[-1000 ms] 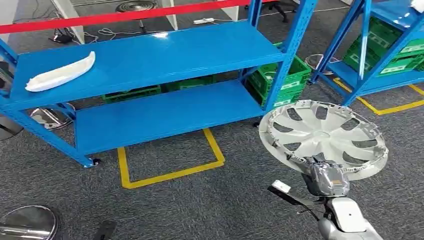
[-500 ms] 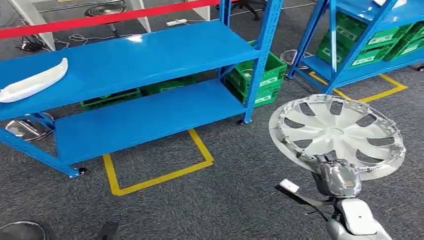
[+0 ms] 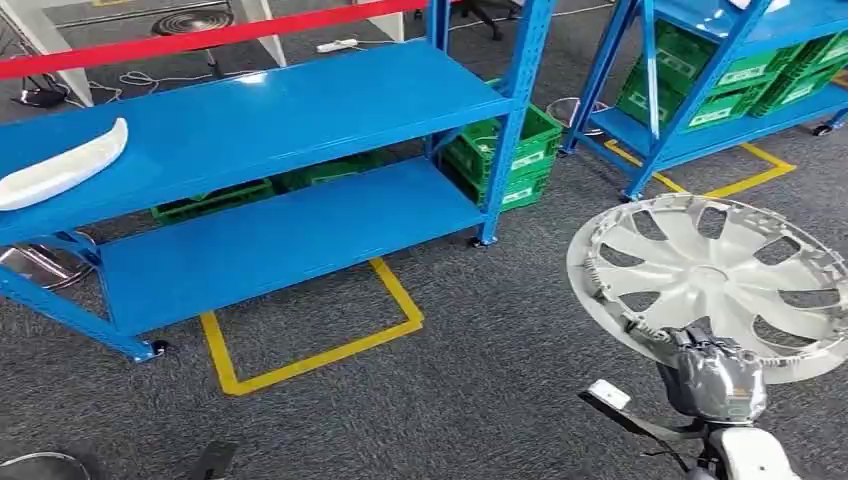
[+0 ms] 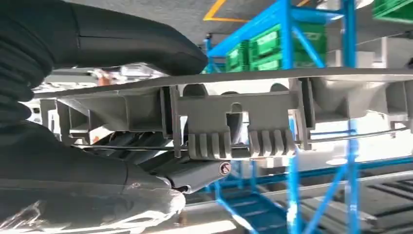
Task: Take the parts from the cabinet and place them on the table.
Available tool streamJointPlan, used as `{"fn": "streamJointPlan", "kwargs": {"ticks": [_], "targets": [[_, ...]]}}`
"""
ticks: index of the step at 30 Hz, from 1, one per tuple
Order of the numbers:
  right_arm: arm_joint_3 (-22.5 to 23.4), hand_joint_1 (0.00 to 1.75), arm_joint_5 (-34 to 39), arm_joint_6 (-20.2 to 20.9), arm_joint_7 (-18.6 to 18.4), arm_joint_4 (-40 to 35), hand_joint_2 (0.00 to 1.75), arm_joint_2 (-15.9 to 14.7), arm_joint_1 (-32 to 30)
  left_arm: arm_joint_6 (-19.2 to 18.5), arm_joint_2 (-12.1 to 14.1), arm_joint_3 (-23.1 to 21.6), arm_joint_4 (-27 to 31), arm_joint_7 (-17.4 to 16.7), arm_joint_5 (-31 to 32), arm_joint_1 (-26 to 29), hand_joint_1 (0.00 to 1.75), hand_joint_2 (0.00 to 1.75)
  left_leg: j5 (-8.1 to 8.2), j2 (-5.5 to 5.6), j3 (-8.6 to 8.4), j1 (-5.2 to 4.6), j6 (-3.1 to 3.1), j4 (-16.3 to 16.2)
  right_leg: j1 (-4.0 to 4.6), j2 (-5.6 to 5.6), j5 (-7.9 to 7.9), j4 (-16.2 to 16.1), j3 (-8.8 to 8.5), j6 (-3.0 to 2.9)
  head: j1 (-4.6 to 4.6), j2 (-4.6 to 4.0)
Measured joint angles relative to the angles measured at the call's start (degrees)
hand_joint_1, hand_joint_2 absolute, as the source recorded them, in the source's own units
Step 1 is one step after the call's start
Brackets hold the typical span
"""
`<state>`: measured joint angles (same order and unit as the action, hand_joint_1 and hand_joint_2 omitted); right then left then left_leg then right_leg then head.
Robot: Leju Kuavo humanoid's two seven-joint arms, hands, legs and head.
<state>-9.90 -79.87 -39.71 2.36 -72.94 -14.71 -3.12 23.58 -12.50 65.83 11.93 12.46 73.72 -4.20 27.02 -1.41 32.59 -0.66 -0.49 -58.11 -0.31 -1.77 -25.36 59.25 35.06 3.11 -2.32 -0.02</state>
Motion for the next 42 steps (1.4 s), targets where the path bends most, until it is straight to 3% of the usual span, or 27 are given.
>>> {"fn": "streamJointPlan", "kwargs": {"ticks": [2,3,4,5,7,8,9,10,12,13,14,18,19,20,22,24,25,27,28,29,33,35,37,38,39,41,42], "targets": [[0.4,1.75,0.0,0.0,0.0,-0.8,1.75,-0.1,-0.8,-0.1,0.0,0.0,0.0,0.0,-0.1,0.0,0.0,0.0,-0.09,-0.73,-0.13,0.12,0.3,0.2,0.2,0.74,0.12,0.1,0.31,-0.35,0.11,0.0],[0.5,1.75,0.0,0.0,-0.1,-1.2,1.75,-0.1,-1.2,-0.2,0.1,0.0,0.0,0.1,-0.1,-0.1,0.0,0.0,0.38,-0.73,-0.07,0.16,0.78,0.0,-0.18,1.07,0.42,-0.4,0.09,-0.83,0.18,0.0],[0.6,1.75,0.0,0.0,-0.2,-1.6,1.75,-0.1,-1.5,-0.2,0.2,0.0,0.0,0.1,-0.2,-0.2,0.0,0.0,1.36,0.07,0.23,0.24,1.15,-0.9,-0.26,1.32,0.55,-0.5,0.09,-1.06,0.0,0.0],[0.7,1.75,0.0,0.0,-0.2,-1.7,1.75,-0.1,-1.6,-0.2,0.2,0.0,0.0,0.1,-0.2,-0.2,0.0,0.0,3.46,0.73,1.53,0.26,1.35,-3.9,-0.35,1.57,0.64,-0.6,0.2,-1.44,-0.09,0.0],[0.7,1.75,-0.1,0.0,-0.2,-2.1,1.75,-0.1,-2.0,-0.3,0.3,0.0,0.0,0.1,-0.2,-0.2,0.0,0.0,7.79,1.16,5.8,0.4,1.61,-13.0,-0.36,2.18,0.73,-0.6,0.45,-1.59,-0.09,0.0],[0.7,1.75,-0.1,0.0,-0.2,-2.1,1.75,-0.1,-2.2,-0.3,0.3,0.0,0.0,0.1,-0.2,-0.1,0.0,0.0,8.79,1.16,7.58,0.45,1.7,-16.6,-0.36,2.51,0.75,-0.6,0.51,-1.62,-0.04,0.0],[0.7,1.75,-0.1,0.0,-0.2,-2.1,1.75,-0.1,-2.3,-0.3,0.4,0.0,0.0,0.1,-0.2,-0.1,0.0,0.0,8.17,1.16,8.0,0.51,1.79,-17.3,-0.38,2.84,0.79,-0.6,0.51,-1.64,-0.06,0.0],[0.7,1.75,0.0,0.0,-0.2,-2.2,1.75,-0.1,-2.6,-0.3,0.5,0.0,0.0,0.1,-0.2,-0.1,0.0,0.0,6.29,1.18,7.2,0.59,1.87,-15.5,-0.46,3.23,0.84,-0.5,0.49,-1.57,-0.04,0.0],[0.7,1.75,0.2,0.0,-0.2,-2.2,1.75,-0.1,-3.0,-0.3,0.7,0.0,0.0,0.1,-0.2,-0.2,0.0,0.0,1.3,1.49,2.79,0.89,1.97,-6.5,-0.73,3.88,0.95,-0.5,0.43,-1.26,-0.04,0.0],[0.7,1.75,0.2,0.0,-0.2,-2.2,1.75,-0.1,-3.1,-0.3,0.7,0.0,0.0,0.1,-0.2,-0.1,0.0,0.0,-0.27,2.56,0.54,1.23,2.15,-2.2,-0.77,4.22,1.04,-0.5,0.5,-0.92,-0.09,0.0],[0.8,1.75,0.2,0.0,-0.2,-2.4,1.75,-0.1,-3.1,-0.3,0.6,0.0,0.0,0.1,-0.2,-0.2,0.0,0.0,0.34,3.84,-0.45,1.36,2.06,0.3,-0.46,4.67,1.0,0.1,1.01,-0.44,-0.07,0.0],[0.8,1.75,0.2,0.0,-0.2,-2.6,1.75,-0.1,-3.8,-0.3,0.8,0.1,0.0,0.0,-0.3,-0.2,0.0,0.0,-0.25,2.98,0.03,1.22,0.15,0.2,-0.86,5.7,1.98,-1.0,1.17,1.11,-0.04,0.0],[0.9,1.75,0.2,0.0,-0.2,-2.7,1.75,-0.1,-4.0,-0.3,0.9,0.1,0.0,0.0,-0.3,-0.3,0.0,0.0,-0.44,2.6,-0.01,1.3,-0.24,0.3,-0.9,4.5,1.29,-0.3,1.82,1.18,0.09,0.0],[0.9,1.75,0.2,0.0,-0.2,-2.7,1.75,-0.1,-4.0,-0.3,0.9,0.1,0.0,0.0,-0.3,-0.3,0.0,0.0,-0.47,2.48,0.03,1.24,-0.63,0.3,-0.86,3.07,-0.67,2.5,3.07,1.36,0.66,0.0],[0.9,1.75,0.0,0.0,-0.3,-2.7,1.75,-0.1,-4.0,-0.3,0.8,0.1,0.0,0.0,-0.3,-0.3,0.0,0.0,-0.51,1.88,0.08,1.03,-0.87,0.3,-0.87,2.3,-5.03,11.8,7.0,1.61,0.74,0.0],[1.0,1.75,-0.5,0.0,-0.7,-3.0,1.75,-0.1,-4.5,-0.3,0.9,0.1,0.0,0.0,-0.3,-0.2,0.0,0.0,-0.48,1.35,0.08,0.87,-0.93,0.3,-0.86,2.24,-6.5,17.0,9.18,1.7,0.74,0.0],[1.2,1.75,-0.6,0.0,-0.8,-3.3,1.75,-0.1,-4.9,-0.3,0.9,0.1,0.0,0.0,-0.3,-0.2,0.0,0.0,-0.47,1.23,0.04,0.8,-0.94,0.3,-0.85,2.21,-5.53,15.8,8.37,1.64,0.77,0.0],[1.7,1.75,-0.7,0.0,-1.0,-3.8,1.75,-0.1,-5.5,-0.3,0.7,0.1,0.0,0.0,-0.3,-0.2,0.0,0.0,-0.38,0.99,-0.14,0.77,-0.88,0.3,-0.74,1.86,-1.19,6.5,3.14,1.24,0.77,0.0],[1.9,1.75,-0.7,0.0,-1.1,-4.2,1.75,-0.1,-5.5,-0.3,0.7,0.1,0.0,0.0,-0.3,-0.3,0.0,0.0,-0.28,0.86,-0.28,0.76,-0.72,0.3,-0.63,0.93,0.38,1.7,0.3,1.03,0.79,0.0],[2.1,1.75,-0.6,0.0,-1.1,-4.4,1.75,-0.1,-5.5,-0.2,0.6,0.1,0.0,0.0,-0.3,-0.2,0.0,0.0,-0.11,0.68,-0.18,0.28,-0.43,0.1,-0.11,-0.09,-0.65,-0.4,-0.74,0.89,0.79,0.0],[2.6,1.75,-0.5,0.0,-1.1,-5.1,1.75,-0.1,-6.0,-0.2,0.6,0.1,0.0,0.0,-0.2,-0.3,0.0,0.0,-0.34,-0.04,-0.23,0.42,0.67,0.4,-0.03,1.29,0.0,-0.5,-0.54,-0.44,0.68,0.0],[2.8,1.75,-0.5,0.0,-1.2,-5.4,1.75,-0.1,-6.1,-0.1,0.6,0.1,0.0,0.0,-0.2,-0.3,0.0,0.0,1.75,0.68,0.65,0.5,1.33,-1.6,-0.4,1.66,0.37,-1.0,-0.66,-1.15,0.48,0.0],[3.1,1.75,-1.2,0.0,-1.3,-5.6,1.75,-0.1,-6.3,-0.1,0.6,0.1,0.0,0.0,-0.2,-0.3,0.0,0.0,6.64,1.12,4.93,0.62,1.6,-10.8,-0.43,2.1,0.47,-1.0,-0.43,-1.47,0.5,0.0],[3.2,1.75,-1.6,0.0,-1.4,-5.8,1.75,-0.1,-6.5,-0.1,0.6,0.1,0.0,-0.1,-0.2,-0.2,0.0,0.0,8.16,1.17,7.04,0.62,1.69,-15.1,-0.43,2.33,0.49,-1.0,-0.38,-1.5,0.53,0.0],[3.4,1.75,-1.6,0.0,-1.4,-6.2,1.75,-0.1,-6.7,-0.1,0.6,0.1,0.0,-0.1,-0.2,-0.1,0.0,0.0,8.38,1.18,8.29,0.64,1.77,-17.5,-0.43,2.57,0.5,-1.0,-0.37,-1.51,0.53,0.0],[3.8,1.75,-1.6,0.0,-1.5,-6.7,1.75,-0.1,-7.3,-0.1,0.6,0.1,0.0,-0.2,-0.2,-0.1,0.0,0.0,5.15,1.19,7.12,0.77,1.85,-14.6,-0.56,3.17,0.51,-1.0,-0.44,-1.48,0.53,0.0],[4.1,1.75,-1.6,0.0,-1.6,-7.0,1.75,-0.1,-7.6,-0.1,0.6,0.1,0.0,-0.2,-0.2,-0.1,0.0,0.0,2.39,1.25,4.96,0.88,1.9,-10.0,-0.7,3.51,0.55,-1.0,-0.48,-1.32,0.53,0.0]]}}
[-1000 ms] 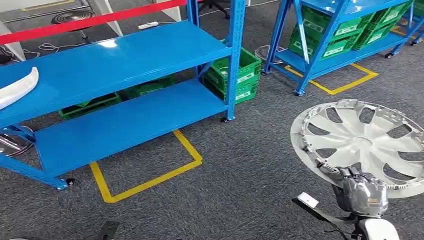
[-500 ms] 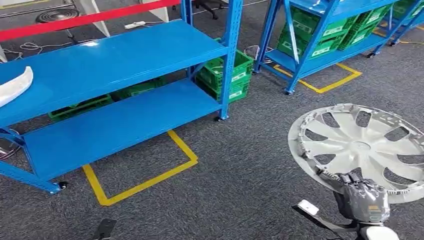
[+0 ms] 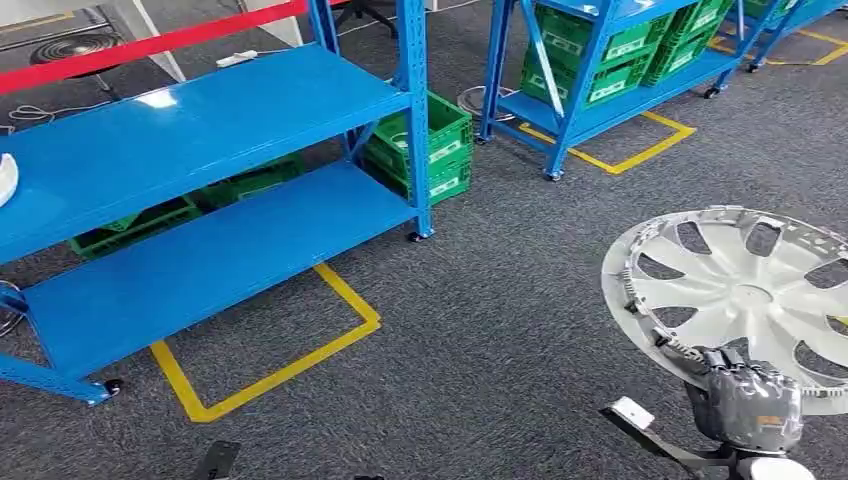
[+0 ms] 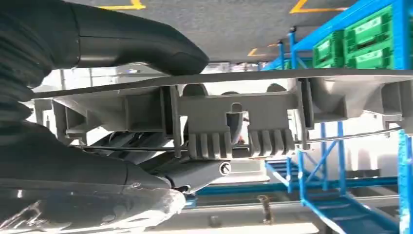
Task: Take the parts from the cabinet and place them on the table.
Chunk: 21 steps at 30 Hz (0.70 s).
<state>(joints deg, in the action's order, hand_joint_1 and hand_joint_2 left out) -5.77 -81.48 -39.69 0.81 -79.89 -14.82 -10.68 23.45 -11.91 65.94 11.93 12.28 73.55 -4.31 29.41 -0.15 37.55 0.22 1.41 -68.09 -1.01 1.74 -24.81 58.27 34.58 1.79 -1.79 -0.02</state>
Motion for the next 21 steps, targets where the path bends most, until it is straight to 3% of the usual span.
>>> {"fn": "streamJointPlan", "kwargs": {"ticks": [1,2,3,6,7,9,11,12,13,14,16,17,18,21], "targets": [[0.4,1.75,0.0,0.0,0.0,-0.5,1.75,0.0,-0.3,0.0,0.1,0.0,0.0,0.0,0.0,0.0,0.0,0.0,-2.57,0.5,-2.7,0.22,0.09,5.5,-0.1,0.28,-0.01,0.1,-0.03,0.27,0.0,0.0],[0.8,1.75,0.1,0.0,0.0,-1.0,1.75,-0.2,-0.5,0.0,0.0,0.0,0.0,0.0,0.0,0.0,0.0,0.0,-3.11,2.08,-4.2,0.67,0.24,8.7,0.06,0.58,0.02,0.2,0.29,0.71,-0.07,0.0],[1.1,1.75,0.1,0.0,0.0,-1.4,1.75,-0.3,-0.5,0.0,-0.1,0.0,0.0,0.0,0.0,0.0,0.0,0.0,-2.57,2.45,-4.49,0.7,-0.12,10.2,0.24,0.98,-0.06,0.8,0.81,1.05,0.04,0.0],[2.1,1.75,0.2,0.0,0.0,-2.3,1.75,-0.7,-1.1,0.0,0.0,0.0,0.0,0.0,0.0,0.0,0.0,0.0,-2.73,1.88,-4.18,0.33,-1.24,9.7,-0.1,1.68,0.61,-0.1,0.88,2.13,0.15,0.0],[2.4,1.75,0.4,0.0,0.0,-2.6,1.75,-0.9,-1.4,0.0,0.0,0.0,0.0,0.0,0.0,0.0,0.0,0.0,-3.06,1.47,-4.34,0.68,-1.82,10.0,-0.25,1.65,0.3,0.2,1.29,2.39,-0.02,0.0],[2.9,1.75,0.5,0.0,0.0,-2.9,1.75,-1.1,-1.7,-0.1,0.0,0.0,0.0,0.0,0.1,-0.1,0.0,0.0,-3.03,1.16,-4.4,0.5,-2.52,10.0,-0.11,-0.36,-3.0,5.2,3.43,2.61,0.85,0.0],[3.3,1.75,0.5,0.0,0.1,-3.1,1.75,-1.1,-1.9,-0.2,-0.1,0.0,0.0,0.0,0.2,-0.1,0.0,0.0,-3.04,0.5,-4.36,0.22,-2.67,10.0,-0.11,-1.14,-7.04,14.8,7.78,2.83,0.94,0.0],[3.5,1.75,0.5,0.0,0.2,-3.3,1.75,-1.1,-2.2,-0.2,-0.1,0.0,0.0,0.0,0.3,0.0,0.0,0.0,-2.98,0.26,-4.38,0.1,-2.74,10.0,-0.11,-1.25,-7.87,17.8,9.16,2.84,0.92,0.0],[3.7,1.75,0.5,0.0,0.2,-3.4,1.75,-1.1,-2.5,-0.2,0.0,0.0,0.0,0.0,0.3,0.0,0.0,0.0,-2.95,0.08,-4.48,0.03,-2.79,10.0,-0.11,-1.26,-7.27,18.0,9.21,2.8,0.92,0.0],[3.8,1.75,0.5,0.0,0.3,-3.4,1.75,-1.1,-2.8,-0.3,0.0,0.0,0.0,-0.1,0.4,-0.1,0.0,0.0,-2.9,-0.05,-4.57,-0.02,-2.79,10.0,-0.09,-1.27,-5.56,15.5,7.85,2.66,0.94,0.0],[4.3,1.75,0.6,0.0,0.3,-3.7,1.75,-1.1,-3.2,-0.5,-0.1,0.0,0.0,0.0,0.5,-0.1,0.0,0.0,-2.75,-0.21,-4.83,-0.02,-2.6,10.0,-0.08,-1.76,-1.15,5.7,2.52,2.33,0.94,0.0],[4.6,1.75,0.6,0.0,0.3,-4.1,1.75,-1.1,-3.4,-0.7,-0.1,0.0,0.0,0.0,0.7,-0.2,0.0,0.0,-2.64,-0.28,-4.96,-0.08,-2.38,10.0,-0.03,-2.82,-0.81,1.3,0.29,2.29,0.98,0.0],[4.8,1.75,0.5,0.0,0.3,-4.2,1.75,-1.1,-3.4,-0.8,-0.1,-0.1,0.0,0.0,0.7,-0.2,0.0,0.0,-2.47,-0.31,-4.83,-0.54,-2.05,9.7,0.37,-2.85,-1.13,0.7,-0.54,2.16,0.94,0.0],[5.3,1.75,0.3,0.0,0.1,-5.1,1.75,-1.1,-4.7,-0.9,-0.3,-0.2,0.0,0.0,1.2,-0.1,0.0,0.0,-2.87,-0.69,-5.01,-0.32,-1.33,10.3,0.57,-2.05,-0.93,0.7,-0.16,1.47,0.83,0.0]]}}
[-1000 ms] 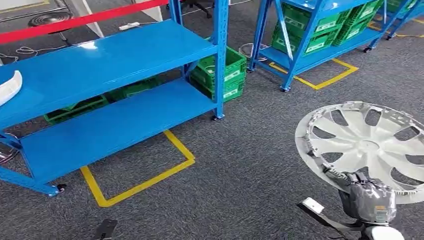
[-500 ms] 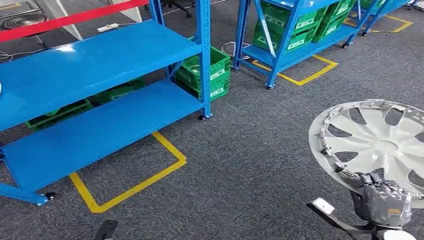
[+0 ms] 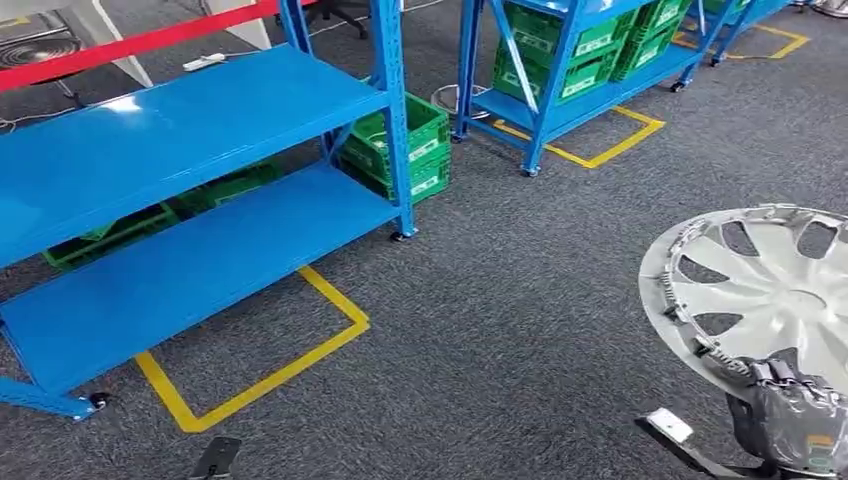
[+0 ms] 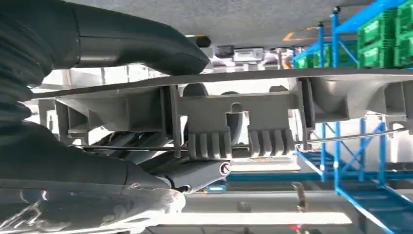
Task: Take the parts from the cabinet and place them on the table.
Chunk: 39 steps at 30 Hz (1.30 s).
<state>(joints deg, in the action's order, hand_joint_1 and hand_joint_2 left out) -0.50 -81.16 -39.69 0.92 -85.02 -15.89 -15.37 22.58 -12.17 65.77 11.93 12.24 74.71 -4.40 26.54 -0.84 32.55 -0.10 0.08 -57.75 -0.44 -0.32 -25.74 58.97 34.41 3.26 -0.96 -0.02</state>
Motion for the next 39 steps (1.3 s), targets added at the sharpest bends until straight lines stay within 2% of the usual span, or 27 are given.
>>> {"fn": "streamJointPlan", "kwargs": {"ticks": [2,3,5,6,7,8,9,11,12,16,17,18,20,21,22,23,24,26,27,28,31,32,34,36,37,38,39], "targets": [[0.3,1.75,-0.3,0.0,-0.2,-0.8,1.75,0.0,-1.1,0.0,-0.2,-0.1,0.0,0.0,0.2,0.0,0.0,0.0,1.16,0.2,0.37,0.08,0.74,-0.8,-0.36,0.2,0.42,-0.5,-0.15,-0.74,-0.09,0.0],[0.3,1.75,-0.3,0.0,-0.3,-1.2,1.75,0.0,-1.6,0.0,-0.2,-0.2,0.0,0.0,0.3,0.0,0.0,0.0,3.2,0.39,1.55,0.07,0.89,-3.6,-0.38,0.31,0.41,-0.5,-0.08,-1.11,-0.18,0.0],[0.3,1.75,-0.6,0.0,-0.3,-1.5,1.75,0.0,-2.2,0.0,-0.2,-0.3,0.0,-0.2,0.4,0.1,0.0,0.0,7.87,0.59,5.85,0.09,1.06,-13.0,-0.35,0.68,0.38,-0.5,0.01,-1.34,-0.13,0.0],[0.3,1.75,-0.9,0.0,-0.4,-1.7,1.75,0.0,-2.5,0.0,-0.2,-0.3,0.0,-0.3,0.5,0.1,0.0,0.0,8.99,0.62,7.62,0.08,1.1,-16.7,-0.34,0.91,0.37,-0.5,0.02,-1.4,-0.13,0.0],[0.3,1.75,-1.1,0.0,-0.4,-1.9,1.75,0.0,-2.9,-0.2,-0.2,-0.3,0.0,-0.3,0.5,0.2,0.0,0.0,8.7,0.63,8.29,0.09,1.15,-17.9,-0.35,1.15,0.37,-0.5,-0.01,-1.4,-0.11,0.0],[0.3,1.75,-1.3,0.0,-0.5,-2.1,1.75,0.1,-3.2,-0.3,-0.2,-0.4,0.0,-0.4,0.6,0.3,0.0,0.0,7.09,0.63,7.73,0.12,1.15,-16.5,-0.38,1.5,0.37,-0.5,-0.05,-1.4,-0.13,0.0],[0.2,1.75,-1.3,0.0,-0.6,-2.1,1.75,0.1,-3.4,-0.3,-0.2,-0.5,0.0,-0.4,0.6,0.3,0.0,0.0,4.58,0.64,6.05,0.17,1.09,-12.9,-0.45,1.9,0.38,-0.5,-0.1,-1.37,-0.13,0.0],[0.1,1.75,-1.5,0.0,-0.8,-2.5,1.75,0.1,-3.9,-0.5,-0.2,-0.6,0.0,-0.4,0.7,0.3,0.0,0.0,0.03,1.54,1.27,0.37,1.03,-3.3,-0.6,2.46,0.37,-0.4,-0.22,-1.03,-0.13,0.0],[0.0,1.75,-1.6,0.0,-0.9,-2.8,1.75,0.1,-4.1,-0.8,-0.2,-0.7,0.0,-0.4,0.7,0.3,0.0,0.0,0.21,2.64,0.21,0.48,1.03,-0.9,-0.17,2.77,0.26,0.0,0.09,-0.6,-0.15,0.0],[-0.2,1.75,-2.0,0.0,-1.6,-3.5,1.75,0.2,-5.3,-1.2,0.0,-0.8,0.0,-0.4,1.2,0.2,0.0,0.0,0.24,2.26,0.21,0.37,-0.39,-0.2,-0.58,3.5,0.82,-0.6,0.34,0.74,-0.04,0.0],[-0.3,1.75,-2.0,0.0,-1.9,-3.9,1.75,0.2,-5.9,-1.4,0.0,-0.9,0.0,-0.4,1.3,0.2,0.0,0.0,0.07,1.88,0.09,0.58,-0.8,0.0,-0.67,2.74,0.21,0.1,0.91,0.94,-0.09,0.0],[-0.4,1.75,-1.9,0.0,-2.0,-4.3,1.75,0.2,-6.1,-1.6,0.0,-1.0,0.0,-0.4,1.4,0.2,0.0,0.0,0.09,1.85,0.08,0.58,-1.11,0.0,-0.58,1.62,-1.31,2.3,1.9,1.08,0.44,0.0],[-0.6,1.75,-2.0,0.1,-2.2,-4.7,1.75,0.2,-6.2,-2.1,-0.1,-1.2,0.0,-0.4,1.5,0.3,0.0,0.0,0.16,1.27,0.08,0.45,-1.36,-0.1,-0.61,0.82,-5.84,12.0,6.42,1.39,0.5,0.0],[-0.6,1.75,-2.0,0.1,-2.3,-5.0,1.75,0.2,-6.4,-2.1,0.0,-1.2,0.0,-0.4,1.6,0.3,0.0,0.0,0.2,0.96,0.07,0.4,-1.43,-0.1,-0.6,0.78,-7.23,16.1,8.4,1.48,0.57,0.0],[-0.6,1.75,-2.0,0.1,-2.4,-5.2,1.75,0.2,-6.6,-2.1,0.0,-1.2,0.0,-0.4,1.6,0.3,0.0,0.0,0.24,0.72,-0.01,0.37,-1.46,-0.1,-0.61,0.77,-7.4,18.0,9.35,1.51,0.52,0.0],[-0.6,1.75,-2.0,0.1,-2.4,-5.3,1.75,0.2,-6.8,-2.1,0.1,-1.2,0.0,-0.4,1.6,0.3,0.0,0.0,0.28,0.53,-0.12,0.36,-1.47,-0.1,-0.61,0.76,-6.23,16.9,8.76,1.48,0.55,0.0],[-0.7,1.75,-2.0,0.1,-2.4,-5.4,1.75,0.2,-6.9,-2.1,0.0,-1.2,0.0,-0.4,1.7,0.3,0.0,0.0,0.36,0.41,-0.26,0.36,-1.45,-0.1,-0.61,0.7,-4.22,13.5,7.0,1.4,0.55,0.0],[-0.7,1.75,-1.9,0.2,-2.6,-5.8,1.75,0.2,-7.0,-2.1,0.0,-1.6,0.0,-0.4,1.9,0.3,0.0,0.0,0.63,0.18,-0.68,0.38,-1.06,-0.1,-0.62,-0.34,0.36,2.6,1.06,1.17,0.57,0.0],[-0.7,1.75,-1.9,0.2,-2.7,-6.0,1.75,0.2,-6.9,-2.1,0.1,-1.6,0.0,-0.4,2.0,0.3,0.0,0.0,0.8,0.06,-0.69,-0.02,-0.76,-0.2,-0.24,-1.25,-0.56,0.1,-0.28,1.2,0.59,0.0],[-0.8,1.75,-1.9,0.3,-2.7,-6.3,1.75,0.2,-6.9,-2.1,0.2,-1.7,0.0,-0.3,2.1,0.3,0.0,0.0,0.84,-0.02,-0.56,-0.17,-0.46,-0.3,-0.31,-0.63,-0.13,-0.1,-0.54,0.63,0.39,0.0],[-1.0,1.75,-2.0,0.4,-2.9,-6.3,1.75,0.2,-7.1,-2.3,0.2,-2.0,0.0,-0.1,2.3,0.3,0.0,0.0,0.44,-0.52,-0.68,0.1,0.44,0.2,0.03,-0.03,0.14,-0.1,-0.1,-0.16,0.44,0.0],[-1.0,1.75,-2.0,0.5,-2.9,-6.3,1.75,0.2,-7.2,-2.3,0.2,-2.1,0.0,0.1,2.4,0.3,0.0,0.0,1.07,-0.31,-0.56,0.22,0.87,-0.1,-0.3,0.1,0.46,-0.5,-0.29,-0.72,0.44,0.0],[-1.2,1.75,-2.0,0.5,-3.0,-6.3,1.75,0.2,-7.2,-2.3,0.3,-2.1,0.0,0.2,2.4,0.2,0.0,0.0,4.65,0.43,1.82,0.16,1.13,-5.3,-0.29,0.33,0.51,-0.6,-0.22,-1.35,0.26,0.0],[-1.2,1.75,-2.0,0.5,-3.0,-6.3,1.75,0.2,-7.2,-2.3,0.3,-2.2,0.0,0.3,2.4,0.3,0.0,0.0,8.69,0.64,6.4,0.16,1.23,-14.9,-0.23,0.74,0.49,-0.6,-0.13,-1.49,0.31,0.0],[-1.3,1.75,-2.0,0.5,-3.0,-6.3,1.75,0.2,-7.2,-2.3,0.3,-2.2,0.0,0.3,2.4,0.4,0.0,0.0,9.23,0.65,7.92,0.16,1.23,-17.9,-0.22,1.01,0.5,-0.6,-0.11,-1.51,0.28,0.0],[-1.4,1.75,-2.0,0.5,-3.0,-6.3,1.75,0.2,-7.2,-2.3,0.3,-2.2,0.0,0.3,2.4,0.5,0.0,0.0,8.13,0.65,7.92,0.16,1.19,-17.6,-0.22,1.35,0.5,-0.6,-0.14,-1.51,0.31,0.0],[-1.4,1.75,-2.0,0.5,-3.0,-6.3,1.75,0.2,-7.2,-2.3,0.4,-2.2,0.0,0.3,2.4,0.5,0.0,0.0,6.09,0.66,6.85,0.18,1.13,-15.2,-0.24,1.7,0.52,-0.6,-0.15,-1.48,0.26,0.0]]}}
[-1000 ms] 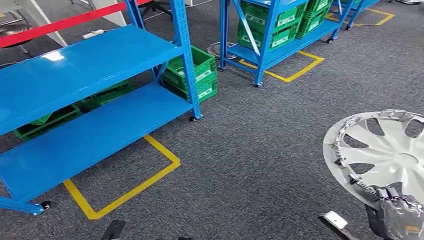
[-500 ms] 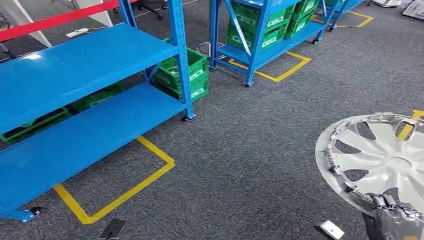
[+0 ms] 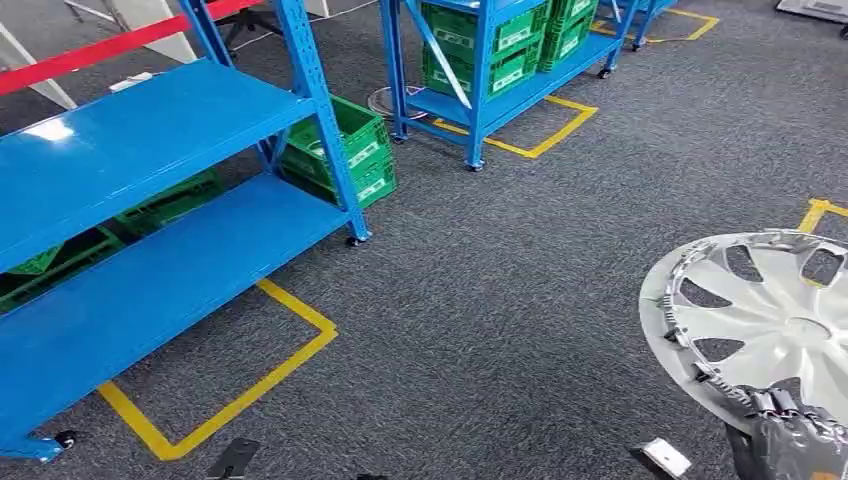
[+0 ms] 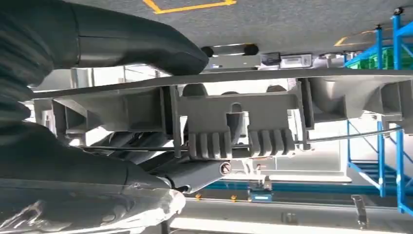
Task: Take the parts from the cabinet and place them on the table.
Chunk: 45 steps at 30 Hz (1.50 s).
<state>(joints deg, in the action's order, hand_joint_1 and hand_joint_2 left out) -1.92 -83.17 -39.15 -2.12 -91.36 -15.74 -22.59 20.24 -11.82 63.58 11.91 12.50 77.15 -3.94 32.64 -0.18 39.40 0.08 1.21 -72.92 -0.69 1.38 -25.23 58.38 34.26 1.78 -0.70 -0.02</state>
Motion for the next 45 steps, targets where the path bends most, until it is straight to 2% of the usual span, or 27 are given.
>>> {"fn": "streamJointPlan", "kwargs": {"ticks": [2,3,4,7,8,9,12,13,14,15,17,18,19,22,24,25,27,28,29,31,33,34,38,39,40,41,45], "targets": [[-0.2,1.75,0.0,0.0,0.0,0.0,1.75,0.0,0.0,0.0,0.1,-0.1,0.0,0.2,0.0,0.0,0.0,0.0,-4.98,0.35,-4.89,0.02,-0.27,9.7,-0.11,0.63,0.08,0.0,-0.13,0.18,0.0,0.0],[-0.2,1.75,0.0,0.0,-0.1,0.0,1.75,0.0,0.1,0.0,0.1,-0.2,0.0,0.2,0.0,-0.1,0.0,0.0,-6.03,1.51,-6.92,0.15,-0.38,13.5,-0.1,0.85,0.15,0.0,-0.09,0.39,0.0,0.0],[-0.3,1.75,0.0,0.0,-0.2,0.0,1.75,0.0,0.2,0.0,0.1,-0.2,0.0,0.2,0.0,-0.1,0.0,0.0,-5.38,1.89,-7.51,0.3,-0.52,15.6,0.29,1.26,0.06,0.5,0.32,0.76,0.09,0.0],[-0.5,1.75,0.2,-0.1,-0.3,0.1,1.75,0.0,0.3,-0.1,0.2,-0.3,0.0,0.2,-0.1,-0.2,0.0,0.0,-5.69,1.54,-7.23,-0.17,-1.38,15.2,-0.14,1.7,0.77,-0.3,0.44,1.85,0.18,0.0],[-0.6,1.75,0.2,-0.1,-0.3,0.1,1.75,0.0,0.3,-0.1,0.2,-0.3,0.0,0.2,-0.2,-0.1,0.0,0.0,-6.05,1.12,-7.3,0.2,-1.93,15.7,-0.15,1.73,0.62,-0.1,0.53,2.14,0.02,0.0],[-0.7,1.75,0.3,-0.1,-0.3,0.1,1.75,0.0,0.3,-0.1,0.2,-0.3,0.0,0.2,-0.2,-0.2,0.0,0.0,-6.14,0.99,-7.34,0.25,-2.15,15.7,-0.17,0.64,-0.36,1.1,1.47,2.32,0.29,0.0],[-1.2,1.75,0.4,-0.1,-0.4,0.2,1.75,-0.1,1.0,-0.1,0.1,-0.3,0.0,0.3,-0.5,-0.1,0.0,0.0,-6.13,0.24,-7.32,0.11,-2.53,15.7,-0.12,-0.75,-6.54,13.6,6.96,2.8,0.57,0.0],[-1.3,1.75,0.4,-0.1,-0.4,0.2,1.75,-0.1,1.1,-0.1,0.1,-0.2,0.0,0.3,-0.5,-0.1,0.0,0.0,-6.11,0.03,-7.32,0.05,-2.56,15.7,-0.13,-0.84,-7.35,16.7,8.34,2.88,0.53,0.0],[-1.4,1.75,0.4,-0.1,-0.4,0.3,1.75,-0.2,1.1,-0.1,0.1,-0.2,0.0,0.4,-0.6,-0.1,0.0,0.0,-6.1,-0.14,-7.35,0.04,-2.56,15.7,-0.14,-0.89,-6.98,17.1,8.59,2.89,0.52,0.0],[-1.6,1.75,0.5,-0.2,-0.4,0.3,1.75,-0.2,1.2,-0.1,0.1,-0.2,0.0,0.4,-0.6,-0.1,0.0,0.0,-6.06,-0.23,-7.4,0.04,-2.53,15.7,-0.14,-0.95,-5.4,15.0,7.52,2.86,0.55,0.0],[-1.6,1.75,0.8,-0.2,-0.4,0.4,1.75,-0.2,1.2,-0.1,0.0,-0.2,0.0,0.5,-0.7,-0.2,0.0,0.0,-5.88,-0.43,-7.69,0.06,-2.27,15.7,-0.17,-1.51,-0.59,5.1,2.22,2.77,0.57,0.0],[-1.6,1.75,0.8,-0.2,-0.4,0.4,1.75,-0.2,1.3,-0.1,0.0,-0.2,0.0,0.6,-0.8,-0.1,0.0,0.0,-5.73,-0.51,-7.86,-0.07,-2.0,15.7,-0.17,-2.76,-0.09,0.9,0.12,2.82,0.55,0.0],[-1.7,1.75,0.9,-0.2,-0.4,0.5,1.75,-0.2,1.8,-0.1,0.0,-0.2,0.0,0.7,-0.9,-0.2,0.0,0.0,-5.6,-0.6,-7.7,-0.53,-1.68,15.5,0.18,-2.8,-0.62,0.3,-0.75,2.44,0.57,0.0],[-1.9,1.75,1.3,-0.2,-0.5,0.6,1.75,-0.3,2.1,-0.1,0.1,-0.2,0.0,1.0,-1.2,-0.1,0.0,0.0,-5.95,-1.05,-7.74,-0.37,-1.05,15.8,0.37,-1.83,-0.39,0.4,-0.21,1.42,0.42,0.0],[-1.9,1.75,1.8,-0.3,-0.5,0.7,1.75,-0.5,2.2,-0.1,0.0,-0.2,0.0,1.2,-1.2,-0.2,0.0,0.0,-4.8,-0.8,-7.54,-0.26,-0.36,15.1,0.07,-1.56,-0.04,0.0,-0.38,0.57,0.39,0.0],[-1.9,1.75,2.0,-0.3,-0.5,0.7,1.75,-0.5,2.5,0.0,0.0,-0.2,0.0,1.3,-1.3,-0.2,0.0,0.0,-2.97,-0.44,-6.28,-0.29,-0.26,12.5,0.03,-1.41,-0.05,0.0,-0.34,0.2,0.26,0.0],[-1.9,1.75,2.1,-0.3,-0.4,1.0,1.75,-0.5,2.7,0.0,0.0,-0.2,0.0,1.4,-1.4,-0.3,0.0,0.0,1.4,-0.07,-1.92,-0.24,-0.14,3.3,0.07,-1.02,-0.06,0.0,-0.22,-0.1,0.31,0.0],[-1.9,1.75,2.1,-0.3,-0.4,1.2,1.75,-0.5,2.8,0.1,0.0,-0.2,0.0,1.4,-1.4,-0.2,0.0,0.0,2.81,-0.03,0.24,-0.26,-0.14,-1.0,0.12,-0.81,-0.05,0.0,-0.2,-0.17,0.31,0.0],[-1.9,1.75,2.1,-0.3,-0.4,1.4,1.75,-0.5,2.8,0.1,0.0,-0.2,0.0,1.4,-1.5,-0.1,0.0,0.0,2.61,-0.03,1.21,-0.26,-0.17,-2.6,0.13,-0.52,-0.05,0.0,-0.2,-0.17,0.33,0.0],[-2.0,1.75,2.1,-0.3,-0.4,1.9,1.75,-0.5,2.9,0.1,0.0,-0.2,0.0,1.4,-1.6,-0.1,0.0,0.0,-1.28,0.04,-0.67,-0.25,-0.36,1.9,0.11,0.17,-0.03,0.0,-0.25,-0.15,0.31,0.0],[-2.1,1.75,2.1,-0.3,-0.4,2.2,1.75,-0.5,3.1,0.1,0.0,-0.2,0.0,1.4,-1.7,-0.2,0.0,0.0,-5.9,0.7,-5.45,-0.2,-0.64,11.3,0.02,0.72,0.05,0.0,-0.34,0.04,0.31,0.0],[-2.1,1.75,2.1,-0.3,-0.4,2.3,1.75,-0.5,3.3,0.2,0.0,-0.2,0.0,1.4,-1.7,-0.3,0.0,0.0,-6.13,1.69,-6.88,-0.17,-0.69,14.6,0.41,1.06,-0.01,0.3,-0.07,0.4,0.26,0.0],[-2.4,1.75,2.2,-0.3,-0.3,2.6,1.75,-0.7,3.4,0.3,0.0,-0.2,0.0,1.4,-1.8,-0.4,0.0,0.0,-6.05,1.25,-6.84,-0.36,-1.58,15.3,0.12,1.71,0.64,-0.4,0.22,1.62,0.35,0.0],[-2.4,1.75,2.2,-0.3,-0.3,2.7,1.75,-0.8,3.3,0.3,0.0,-0.1,0.0,1.4,-1.8,-0.3,0.0,0.0,-6.22,1.27,-6.95,-0.17,-1.45,15.6,0.17,1.67,0.37,-0.3,0.08,1.37,0.24,0.0],[-2.5,1.75,2.2,-0.3,-0.3,2.7,1.75,-0.8,3.3,0.3,0.0,-0.1,0.0,1.4,-1.8,-0.4,0.0,0.0,-6.33,1.3,-6.92,-0.12,-1.31,15.7,0.3,1.56,0.72,-0.6,0.06,-0.47,0.77,0.0],[-2.5,1.75,2.2,-0.3,-0.3,2.8,1.75,-0.9,3.2,0.3,-0.2,-0.1,0.0,1.4,-1.8,-0.4,0.0,0.0,-6.34,1.3,-6.89,-0.13,-1.33,15.7,0.35,1.57,0.57,-0.6,0.04,-1.03,0.83,0.0],[-2.5,1.75,2.2,-0.3,-0.3,2.9,1.75,-1.0,3.3,0.3,-0.2,-0.1,0.0,1.4,-1.8,-0.4,0.0,0.0,-6.41,1.33,-6.9,-0.39,-1.75,15.7,0.21,1.45,1.07,-1.1,-0.21,-0.5,0.81,0.0]]}}
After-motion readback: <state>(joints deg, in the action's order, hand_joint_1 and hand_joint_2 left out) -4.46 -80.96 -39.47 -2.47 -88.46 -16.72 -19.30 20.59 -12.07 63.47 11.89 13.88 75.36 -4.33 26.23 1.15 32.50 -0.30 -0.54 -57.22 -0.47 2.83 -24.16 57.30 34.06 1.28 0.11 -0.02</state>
